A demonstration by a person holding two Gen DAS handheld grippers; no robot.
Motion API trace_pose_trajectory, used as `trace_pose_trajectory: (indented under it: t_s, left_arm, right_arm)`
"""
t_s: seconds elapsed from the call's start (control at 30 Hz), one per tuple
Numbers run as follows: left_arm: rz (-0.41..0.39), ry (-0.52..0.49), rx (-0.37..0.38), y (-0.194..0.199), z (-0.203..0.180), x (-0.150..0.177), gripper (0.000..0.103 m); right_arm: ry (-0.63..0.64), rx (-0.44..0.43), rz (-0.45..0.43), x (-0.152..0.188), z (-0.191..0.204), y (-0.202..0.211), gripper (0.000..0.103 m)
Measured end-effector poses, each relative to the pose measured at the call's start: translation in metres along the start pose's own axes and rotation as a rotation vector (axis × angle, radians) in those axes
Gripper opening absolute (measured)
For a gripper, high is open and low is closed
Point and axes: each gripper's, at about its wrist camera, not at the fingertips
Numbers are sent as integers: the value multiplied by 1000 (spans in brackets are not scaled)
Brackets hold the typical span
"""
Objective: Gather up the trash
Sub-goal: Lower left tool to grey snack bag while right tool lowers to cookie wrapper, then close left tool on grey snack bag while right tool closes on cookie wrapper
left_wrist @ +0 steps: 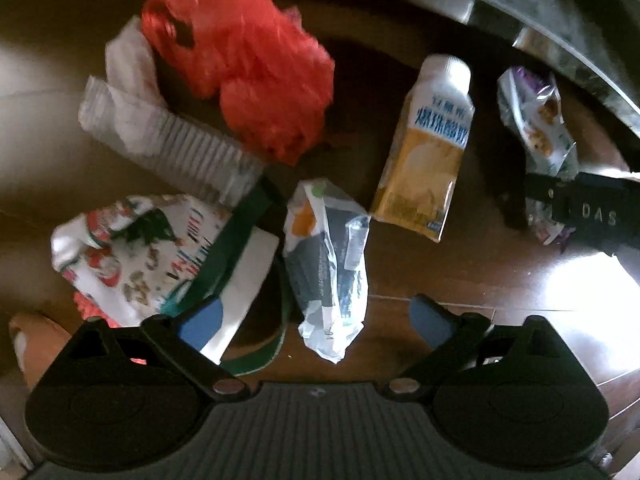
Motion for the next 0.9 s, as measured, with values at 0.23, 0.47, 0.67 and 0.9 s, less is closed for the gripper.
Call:
trace_pose_trajectory:
  t_s: [0.23, 0.47, 0.67, 0.9]
  left_arm:
    - [41, 13, 6, -26, 4, -11, 75]
    - [59, 2, 27, -39, 6, -13, 47]
    - [48, 14, 37, -36, 11, -13, 15]
    - [54, 38, 61, -24, 26, -9, 4]
  right_arm:
    - [11, 54, 27, -9, -1, -30, 59]
    - [40, 83, 34, -13, 6, -44, 51]
    - [57, 134, 41, -19, 10, -46, 24]
    - [72, 148, 48, -24, 18, -26, 6]
Point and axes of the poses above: each gripper's, at about its wrist camera, not at the fingertips, and y roughly against the way its jaws point, z to its left, x to its underside, and after that the axes turned 9 degrees about z, right-handed
